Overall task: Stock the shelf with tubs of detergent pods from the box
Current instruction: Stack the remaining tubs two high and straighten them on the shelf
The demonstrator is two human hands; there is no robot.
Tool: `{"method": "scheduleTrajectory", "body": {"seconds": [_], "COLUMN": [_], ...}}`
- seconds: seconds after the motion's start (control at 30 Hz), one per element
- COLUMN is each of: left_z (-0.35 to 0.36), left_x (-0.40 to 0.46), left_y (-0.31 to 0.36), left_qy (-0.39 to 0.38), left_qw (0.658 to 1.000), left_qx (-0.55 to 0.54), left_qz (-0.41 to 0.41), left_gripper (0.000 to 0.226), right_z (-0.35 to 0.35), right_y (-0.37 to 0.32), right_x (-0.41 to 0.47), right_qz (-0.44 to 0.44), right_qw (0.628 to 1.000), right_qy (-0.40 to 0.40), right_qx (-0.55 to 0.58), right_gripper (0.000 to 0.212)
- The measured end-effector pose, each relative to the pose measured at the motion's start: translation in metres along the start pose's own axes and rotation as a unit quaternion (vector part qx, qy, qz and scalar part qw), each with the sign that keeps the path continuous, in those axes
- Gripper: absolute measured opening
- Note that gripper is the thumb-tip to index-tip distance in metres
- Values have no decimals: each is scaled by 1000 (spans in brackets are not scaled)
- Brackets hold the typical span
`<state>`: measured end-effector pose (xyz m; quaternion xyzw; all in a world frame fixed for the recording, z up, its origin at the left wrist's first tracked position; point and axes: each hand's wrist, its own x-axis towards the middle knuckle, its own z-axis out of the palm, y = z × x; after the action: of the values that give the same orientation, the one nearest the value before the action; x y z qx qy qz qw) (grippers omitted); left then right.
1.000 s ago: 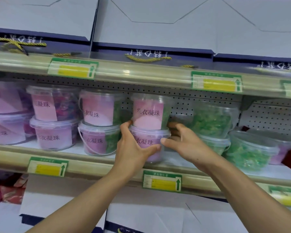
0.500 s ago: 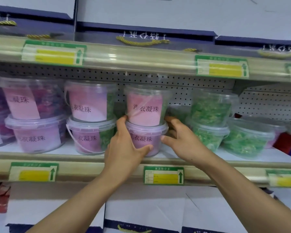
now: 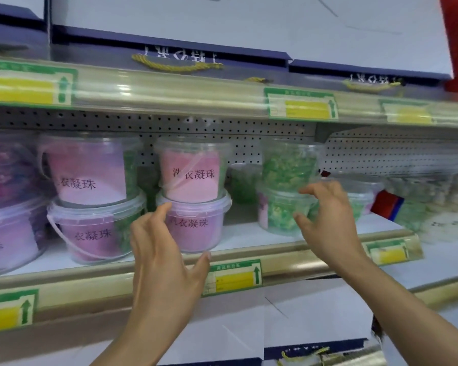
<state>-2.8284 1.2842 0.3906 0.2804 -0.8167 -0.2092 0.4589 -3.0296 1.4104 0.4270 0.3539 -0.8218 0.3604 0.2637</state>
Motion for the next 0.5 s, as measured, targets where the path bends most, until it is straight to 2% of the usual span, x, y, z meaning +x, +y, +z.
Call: {"method": "scheduleTrajectory", "body": {"seconds": [0.13,0.27,0.37,0.5], "left_z": [5,20,37,57], "left_x": [-6,-12,-19,-24], "left_y": [13,39,62,87], "left_qy": [30,38,20,-16], "left_qw": [999,997,998,1000], "left_qx": [10,17,20,0], "left_qz": [30,71,63,10], "left_gripper": [75,65,63,65], "right_z": [3,-6,-18,-29], "right_y": [10,20,35,54], "right_x": [9,18,21,27], "right_qz": [-79,-101,-118,-142], "right_qw": [996,994,988,973], "right_qy": [10,-29,-74,-130], "right_qx": [-42,-1,60,129], "right_gripper": [39,32,28,26]}}
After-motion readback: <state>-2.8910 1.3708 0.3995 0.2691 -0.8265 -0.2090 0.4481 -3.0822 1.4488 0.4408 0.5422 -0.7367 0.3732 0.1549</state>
